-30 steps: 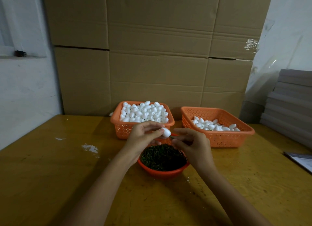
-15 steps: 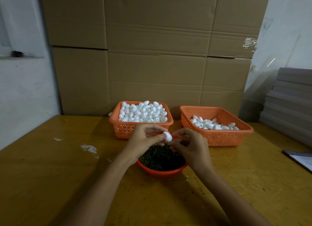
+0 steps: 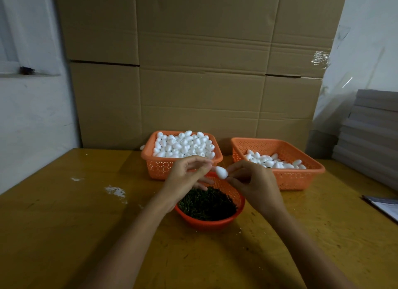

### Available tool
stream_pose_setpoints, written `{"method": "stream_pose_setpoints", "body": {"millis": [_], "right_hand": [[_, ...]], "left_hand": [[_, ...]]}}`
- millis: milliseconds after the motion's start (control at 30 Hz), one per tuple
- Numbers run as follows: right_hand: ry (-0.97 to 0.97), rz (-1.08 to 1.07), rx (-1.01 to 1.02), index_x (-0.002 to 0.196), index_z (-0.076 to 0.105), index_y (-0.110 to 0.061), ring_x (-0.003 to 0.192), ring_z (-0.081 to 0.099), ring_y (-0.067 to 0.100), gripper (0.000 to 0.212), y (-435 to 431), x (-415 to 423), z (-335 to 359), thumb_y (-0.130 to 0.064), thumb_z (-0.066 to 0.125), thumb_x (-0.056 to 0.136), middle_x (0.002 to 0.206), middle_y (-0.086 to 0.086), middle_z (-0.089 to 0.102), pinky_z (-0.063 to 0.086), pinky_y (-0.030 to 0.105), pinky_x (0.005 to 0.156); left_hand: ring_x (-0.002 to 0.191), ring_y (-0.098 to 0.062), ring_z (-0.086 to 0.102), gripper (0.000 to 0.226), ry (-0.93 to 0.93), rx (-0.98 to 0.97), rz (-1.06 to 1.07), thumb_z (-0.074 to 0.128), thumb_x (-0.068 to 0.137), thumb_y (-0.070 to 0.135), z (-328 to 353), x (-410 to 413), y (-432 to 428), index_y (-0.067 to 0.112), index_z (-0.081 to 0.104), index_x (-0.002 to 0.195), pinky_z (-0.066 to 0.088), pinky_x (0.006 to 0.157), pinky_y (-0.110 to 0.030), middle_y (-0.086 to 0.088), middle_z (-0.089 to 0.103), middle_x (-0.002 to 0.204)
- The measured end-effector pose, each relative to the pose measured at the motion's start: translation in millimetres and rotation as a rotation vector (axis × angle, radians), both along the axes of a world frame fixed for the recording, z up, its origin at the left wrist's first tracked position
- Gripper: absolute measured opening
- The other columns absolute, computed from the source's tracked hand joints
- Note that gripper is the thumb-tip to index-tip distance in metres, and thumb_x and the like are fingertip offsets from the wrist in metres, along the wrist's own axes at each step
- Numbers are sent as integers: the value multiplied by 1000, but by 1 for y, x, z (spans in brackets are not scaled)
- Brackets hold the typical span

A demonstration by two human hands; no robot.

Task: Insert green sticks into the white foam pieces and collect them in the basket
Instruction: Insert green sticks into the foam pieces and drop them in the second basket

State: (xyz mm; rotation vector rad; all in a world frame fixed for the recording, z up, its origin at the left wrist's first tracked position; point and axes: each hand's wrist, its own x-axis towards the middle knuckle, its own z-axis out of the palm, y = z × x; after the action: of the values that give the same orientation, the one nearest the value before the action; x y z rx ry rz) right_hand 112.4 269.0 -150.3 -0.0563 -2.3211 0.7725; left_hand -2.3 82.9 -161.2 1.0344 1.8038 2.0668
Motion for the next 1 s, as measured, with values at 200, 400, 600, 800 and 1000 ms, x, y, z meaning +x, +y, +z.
{"method": "stream_pose_setpoints", "body": {"millis": [200,400,600,800,1000], "right_hand": [[284,-387,-87,112,77,-20,90,73,11,18,59,0,6,-22,77,94,104,-5,78,59,33,78],[38,-589,273,136,65,-2,138,53,37,33,88,-5,-18,-10,57,105,142,20,63,42,51,116],[222,-428,373,119,70,-5,119,56,35,28,29,-11,-12,4,59,94,124,15,67,47,45,96],[162,-493,457,107,66,-12,97,53,27,18,22,-5,-9,-27,69,97,106,9,61,44,42,80],[36,-577,345,95,73,-8,87,60,29,35,68,-2,-9,-40,59,102,92,11,72,47,49,85]], "left_hand": [[87,-35,78,13,19,-24,-1,68,102,21,0,-2,0,11,75,106,64,65,-33,-10,79,107],[87,-35,78,11,25,-43,-6,67,102,19,-1,-3,1,13,76,106,63,64,-33,-9,79,105],[85,-34,78,10,46,-83,6,66,103,16,-1,-2,0,11,76,103,62,63,-33,-9,79,99],[82,-32,78,11,48,-94,1,66,103,15,-1,-1,1,9,75,102,61,62,-32,-9,79,98],[78,-29,76,13,69,-103,-18,65,103,15,-2,-1,1,5,73,102,60,60,-31,-11,78,96]]}}
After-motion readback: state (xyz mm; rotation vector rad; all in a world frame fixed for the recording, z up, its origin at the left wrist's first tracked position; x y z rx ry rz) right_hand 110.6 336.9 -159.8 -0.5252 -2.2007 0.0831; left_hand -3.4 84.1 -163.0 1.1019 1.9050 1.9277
